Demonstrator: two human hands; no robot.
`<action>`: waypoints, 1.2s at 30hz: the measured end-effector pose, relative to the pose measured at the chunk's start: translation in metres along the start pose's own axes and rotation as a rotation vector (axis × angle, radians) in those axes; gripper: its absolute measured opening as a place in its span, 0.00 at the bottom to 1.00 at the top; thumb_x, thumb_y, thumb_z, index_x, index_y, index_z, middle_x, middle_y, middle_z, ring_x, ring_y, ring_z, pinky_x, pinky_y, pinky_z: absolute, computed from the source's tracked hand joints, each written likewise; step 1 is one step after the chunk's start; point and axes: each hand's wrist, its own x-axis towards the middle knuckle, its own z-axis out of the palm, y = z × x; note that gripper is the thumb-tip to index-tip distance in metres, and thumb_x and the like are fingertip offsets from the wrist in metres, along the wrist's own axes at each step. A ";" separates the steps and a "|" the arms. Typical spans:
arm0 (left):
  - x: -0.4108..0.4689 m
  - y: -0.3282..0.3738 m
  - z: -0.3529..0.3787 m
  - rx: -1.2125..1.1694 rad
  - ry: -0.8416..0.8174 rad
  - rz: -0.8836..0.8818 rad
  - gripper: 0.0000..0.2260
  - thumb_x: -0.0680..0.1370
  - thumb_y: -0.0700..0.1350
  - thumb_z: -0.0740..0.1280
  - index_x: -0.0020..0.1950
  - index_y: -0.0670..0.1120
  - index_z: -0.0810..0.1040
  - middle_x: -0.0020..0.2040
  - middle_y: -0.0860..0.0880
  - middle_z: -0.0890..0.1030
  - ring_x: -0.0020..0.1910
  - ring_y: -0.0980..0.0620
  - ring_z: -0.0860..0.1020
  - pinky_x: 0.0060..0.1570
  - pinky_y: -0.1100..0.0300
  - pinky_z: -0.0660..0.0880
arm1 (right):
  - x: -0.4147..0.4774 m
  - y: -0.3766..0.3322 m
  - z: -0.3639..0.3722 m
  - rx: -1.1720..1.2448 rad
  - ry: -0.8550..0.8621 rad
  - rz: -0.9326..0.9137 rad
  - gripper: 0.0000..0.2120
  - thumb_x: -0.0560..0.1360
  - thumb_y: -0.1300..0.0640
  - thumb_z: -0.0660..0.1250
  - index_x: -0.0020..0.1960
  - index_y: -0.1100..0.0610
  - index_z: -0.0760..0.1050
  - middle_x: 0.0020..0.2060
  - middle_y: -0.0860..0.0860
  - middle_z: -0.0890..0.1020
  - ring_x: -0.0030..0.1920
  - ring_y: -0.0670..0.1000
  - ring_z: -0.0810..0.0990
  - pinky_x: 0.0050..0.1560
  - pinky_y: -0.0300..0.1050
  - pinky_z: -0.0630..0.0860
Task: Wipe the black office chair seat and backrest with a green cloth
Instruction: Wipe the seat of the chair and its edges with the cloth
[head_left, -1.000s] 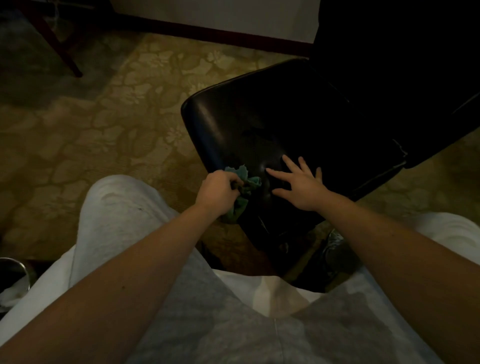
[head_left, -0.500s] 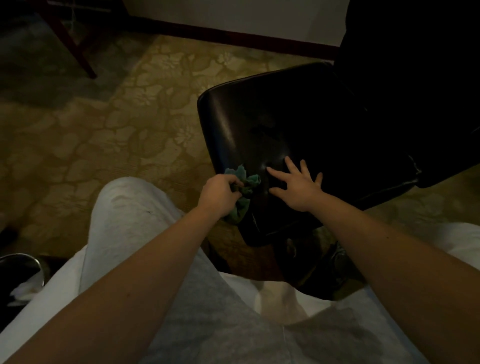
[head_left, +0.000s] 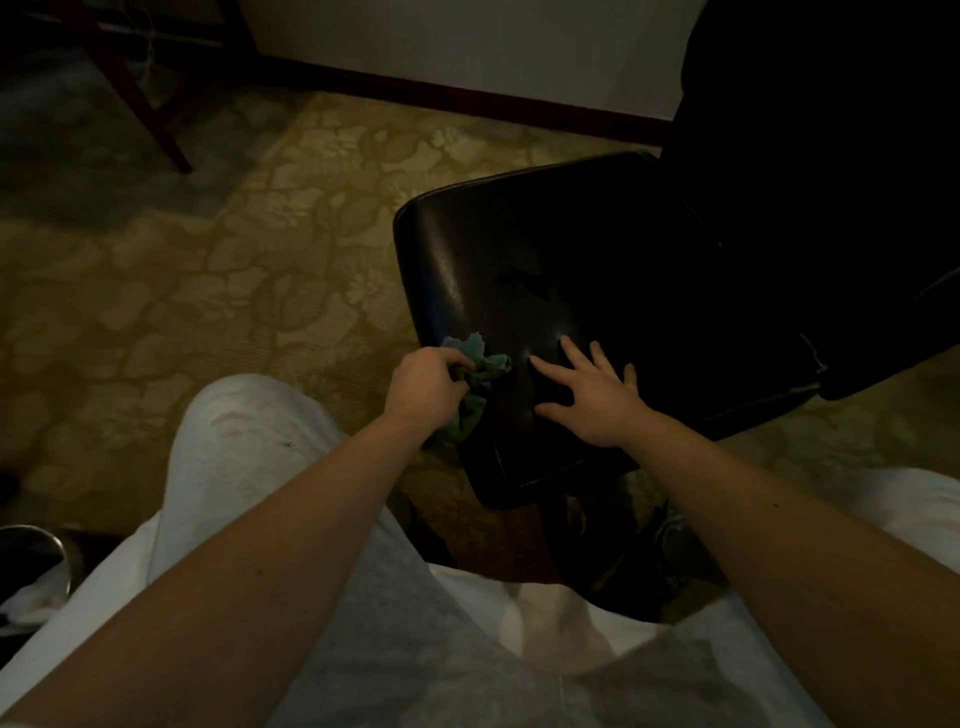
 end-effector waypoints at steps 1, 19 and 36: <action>-0.003 0.000 0.001 -0.003 -0.007 -0.006 0.12 0.79 0.42 0.69 0.61 0.51 0.81 0.63 0.46 0.78 0.60 0.47 0.77 0.59 0.52 0.78 | 0.000 -0.001 0.000 -0.008 0.001 0.008 0.31 0.78 0.36 0.60 0.75 0.30 0.47 0.79 0.44 0.38 0.78 0.56 0.36 0.74 0.69 0.38; -0.016 -0.009 0.015 -0.042 0.053 -0.019 0.12 0.79 0.43 0.68 0.62 0.52 0.81 0.65 0.47 0.78 0.60 0.48 0.77 0.59 0.50 0.78 | -0.002 -0.001 -0.005 -0.053 -0.070 -0.011 0.32 0.79 0.35 0.57 0.75 0.29 0.42 0.78 0.44 0.36 0.78 0.55 0.34 0.74 0.67 0.39; -0.007 -0.010 0.000 0.019 0.081 -0.024 0.13 0.79 0.42 0.69 0.62 0.52 0.81 0.63 0.47 0.79 0.57 0.48 0.79 0.53 0.55 0.78 | 0.003 -0.015 -0.017 -0.059 -0.093 -0.048 0.35 0.78 0.35 0.59 0.77 0.33 0.41 0.79 0.46 0.37 0.78 0.56 0.37 0.74 0.67 0.47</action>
